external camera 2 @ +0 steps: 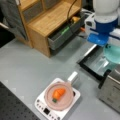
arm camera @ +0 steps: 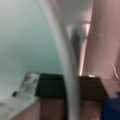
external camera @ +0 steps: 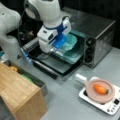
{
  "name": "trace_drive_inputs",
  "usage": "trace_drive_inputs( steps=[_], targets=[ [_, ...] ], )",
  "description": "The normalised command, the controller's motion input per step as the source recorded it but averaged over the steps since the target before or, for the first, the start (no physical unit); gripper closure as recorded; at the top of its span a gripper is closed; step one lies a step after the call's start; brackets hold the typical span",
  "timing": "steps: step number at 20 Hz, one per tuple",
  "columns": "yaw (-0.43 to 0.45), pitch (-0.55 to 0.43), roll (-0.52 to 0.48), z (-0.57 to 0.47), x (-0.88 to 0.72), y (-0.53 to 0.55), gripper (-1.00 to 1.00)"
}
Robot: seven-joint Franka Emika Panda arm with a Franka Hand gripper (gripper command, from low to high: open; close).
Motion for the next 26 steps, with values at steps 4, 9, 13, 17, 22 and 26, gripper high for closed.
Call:
trace_drive_inputs(
  steps=[4,9,13,17,22,26],
  targets=[
    [-0.110,-0.177,0.099,-0.18,-0.33,0.15,1.00],
    [-0.103,-0.201,0.073,-0.25,-0.44,0.15,1.00],
    [-0.100,-0.262,0.076,-0.29,-0.45,0.10,1.00],
    [-0.084,-0.308,0.082,-0.17,-0.38,0.06,1.00],
    [-0.078,-0.299,0.097,-0.11,-0.36,0.06,-1.00],
    [-0.093,-0.281,0.099,-0.11,-0.32,0.09,-1.00]
  ],
)
